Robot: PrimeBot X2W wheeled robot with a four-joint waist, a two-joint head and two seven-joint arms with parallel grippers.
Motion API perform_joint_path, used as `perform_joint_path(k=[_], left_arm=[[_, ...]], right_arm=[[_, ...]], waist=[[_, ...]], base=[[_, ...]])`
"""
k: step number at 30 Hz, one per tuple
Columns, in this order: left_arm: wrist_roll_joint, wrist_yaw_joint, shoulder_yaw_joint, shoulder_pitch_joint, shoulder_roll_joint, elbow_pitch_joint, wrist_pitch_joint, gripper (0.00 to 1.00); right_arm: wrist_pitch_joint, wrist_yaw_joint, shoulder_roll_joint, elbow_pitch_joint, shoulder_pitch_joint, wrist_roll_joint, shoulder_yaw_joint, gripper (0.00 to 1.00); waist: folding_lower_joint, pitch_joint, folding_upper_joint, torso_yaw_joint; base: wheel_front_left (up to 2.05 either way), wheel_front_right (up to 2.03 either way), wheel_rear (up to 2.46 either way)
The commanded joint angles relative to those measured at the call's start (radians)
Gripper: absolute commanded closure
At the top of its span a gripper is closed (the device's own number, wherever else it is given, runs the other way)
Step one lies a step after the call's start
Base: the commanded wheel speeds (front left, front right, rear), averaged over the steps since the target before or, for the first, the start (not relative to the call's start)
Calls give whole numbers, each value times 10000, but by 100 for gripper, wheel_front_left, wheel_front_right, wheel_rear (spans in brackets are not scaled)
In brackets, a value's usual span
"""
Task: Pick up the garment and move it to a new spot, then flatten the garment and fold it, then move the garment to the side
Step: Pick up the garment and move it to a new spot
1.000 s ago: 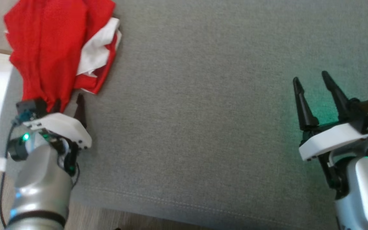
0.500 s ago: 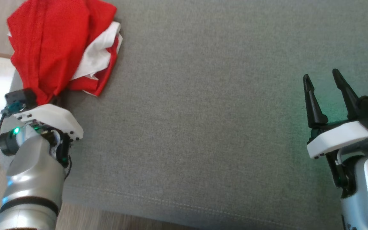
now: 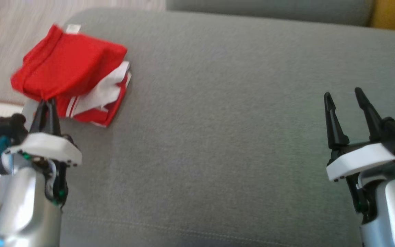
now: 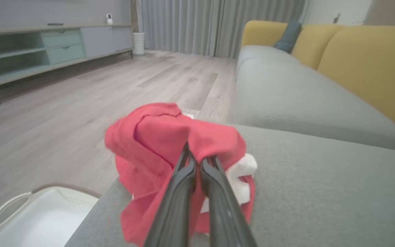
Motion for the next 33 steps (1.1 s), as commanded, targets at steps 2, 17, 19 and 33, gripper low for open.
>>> perform_joint_path(k=[2, 17, 19, 33], left_arm=[[149, 121, 266, 122, 326, -1339, 103, 100], [338, -264, -2220, 1606, -592, -6216, 2261, 100], [265, -405, -3029, 1166, -870, -6013, 2273, 100], [507, -563, -5920, -2007, -1237, -3788, 2469, 100]], right_arm=[[-76, -7, 88, -321, -5, 13, 181, 0], [99, -7, 387, -812, 564, 118, 242, 0], [93, -7, 416, -896, 475, 144, 300, 0], [-425, -7, 512, -835, -13, 499, 296, 0]], waist=[[0, -585, 0, -527], [0, -802, 0, -3059], [0, -500, 0, -3742], [0, 1530, 0, -5796]], base=[[0, 0, 0], [0, 0, 0], [0, 0, 0], [0, 0, 0]])
